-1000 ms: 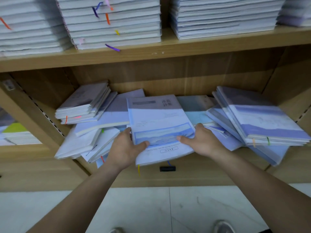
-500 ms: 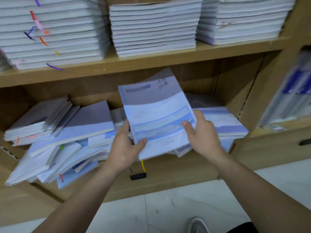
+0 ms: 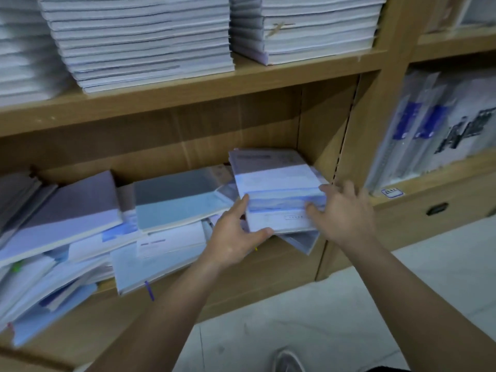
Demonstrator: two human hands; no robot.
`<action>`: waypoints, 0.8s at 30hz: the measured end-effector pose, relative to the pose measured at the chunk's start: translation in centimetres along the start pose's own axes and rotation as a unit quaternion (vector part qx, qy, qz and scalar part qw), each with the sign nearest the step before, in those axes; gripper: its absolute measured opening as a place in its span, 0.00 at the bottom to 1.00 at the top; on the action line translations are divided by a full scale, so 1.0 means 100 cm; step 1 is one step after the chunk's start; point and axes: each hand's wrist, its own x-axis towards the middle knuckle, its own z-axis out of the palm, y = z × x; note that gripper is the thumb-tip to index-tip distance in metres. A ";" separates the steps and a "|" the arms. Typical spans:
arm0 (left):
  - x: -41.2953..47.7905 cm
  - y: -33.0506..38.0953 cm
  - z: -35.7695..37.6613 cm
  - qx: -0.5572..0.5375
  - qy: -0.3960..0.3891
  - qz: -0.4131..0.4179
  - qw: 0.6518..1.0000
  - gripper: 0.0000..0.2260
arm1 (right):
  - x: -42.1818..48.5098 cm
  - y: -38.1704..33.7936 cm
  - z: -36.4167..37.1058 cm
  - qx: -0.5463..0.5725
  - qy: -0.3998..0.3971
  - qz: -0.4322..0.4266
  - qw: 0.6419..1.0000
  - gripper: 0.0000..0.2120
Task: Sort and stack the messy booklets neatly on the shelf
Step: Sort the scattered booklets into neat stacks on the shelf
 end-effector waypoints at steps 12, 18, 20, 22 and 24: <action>-0.010 -0.003 -0.015 0.017 0.045 -0.003 0.999 0.19 | 0.027 0.000 0.046 0.066 -0.178 -0.125 0.974 0.34; -0.028 -0.027 -0.076 0.093 0.097 -0.030 0.990 0.08 | 0.028 -0.014 0.033 0.034 -0.164 -0.131 0.977 0.28; -0.034 -0.035 -0.097 0.131 0.108 -0.035 0.985 0.08 | 0.020 -0.036 0.016 0.048 -0.126 -0.182 0.974 0.26; -0.041 -0.046 -0.115 0.178 0.114 -0.043 0.976 0.09 | 0.001 -0.068 0.003 0.095 -0.107 -0.234 0.962 0.23; -0.052 -0.057 -0.131 0.224 0.128 -0.050 0.965 0.11 | -0.020 -0.101 0.002 0.105 -0.095 -0.286 0.948 0.20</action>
